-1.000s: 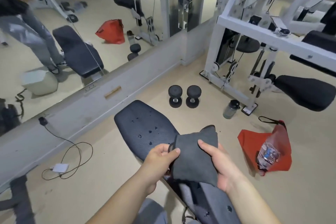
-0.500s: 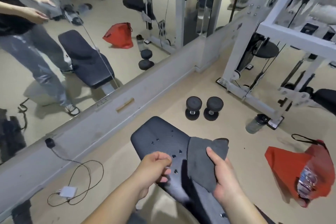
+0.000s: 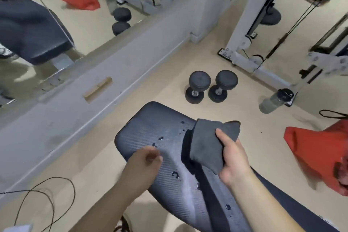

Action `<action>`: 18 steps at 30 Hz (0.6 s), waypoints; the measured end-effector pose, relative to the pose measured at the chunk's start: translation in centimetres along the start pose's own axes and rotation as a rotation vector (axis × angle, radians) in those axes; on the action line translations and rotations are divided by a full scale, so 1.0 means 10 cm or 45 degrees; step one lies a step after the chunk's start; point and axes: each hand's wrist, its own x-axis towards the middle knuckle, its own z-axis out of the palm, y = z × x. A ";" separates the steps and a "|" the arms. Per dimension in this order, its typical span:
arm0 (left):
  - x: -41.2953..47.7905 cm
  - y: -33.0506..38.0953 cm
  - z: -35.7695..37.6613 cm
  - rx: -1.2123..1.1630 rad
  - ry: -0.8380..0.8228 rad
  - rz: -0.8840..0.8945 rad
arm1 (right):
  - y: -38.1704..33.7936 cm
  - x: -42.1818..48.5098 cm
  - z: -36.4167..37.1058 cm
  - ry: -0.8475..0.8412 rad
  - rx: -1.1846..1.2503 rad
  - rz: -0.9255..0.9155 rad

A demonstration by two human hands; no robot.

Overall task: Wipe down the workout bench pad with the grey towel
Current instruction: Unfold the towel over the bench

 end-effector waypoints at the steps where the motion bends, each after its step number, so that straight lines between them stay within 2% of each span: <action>1: 0.20 -0.13 0.10 0.033 0.039 0.040 | 0.06 0.22 -0.04 0.034 -0.012 -0.095; 3: 0.60 -0.32 0.31 0.011 0.139 0.136 | 0.17 0.59 -0.10 0.105 -0.112 -0.358; 7: 1.14 -0.53 0.65 0.100 0.284 0.299 | 0.40 1.27 -0.06 0.064 -0.884 -0.970; 10: 1.31 -0.77 0.83 0.175 0.399 0.456 | 0.76 1.80 0.02 -0.072 -1.454 -1.038; 12: 1.37 -0.94 0.89 0.192 0.469 0.539 | 1.01 2.04 0.05 -0.050 -1.850 -1.147; 15: 1.41 -1.16 0.85 0.265 0.637 0.614 | 1.12 2.17 0.08 -0.094 -1.917 -1.238; 18: 1.33 -1.35 0.75 0.413 0.754 0.575 | 1.11 2.14 0.07 -0.181 -1.930 -1.154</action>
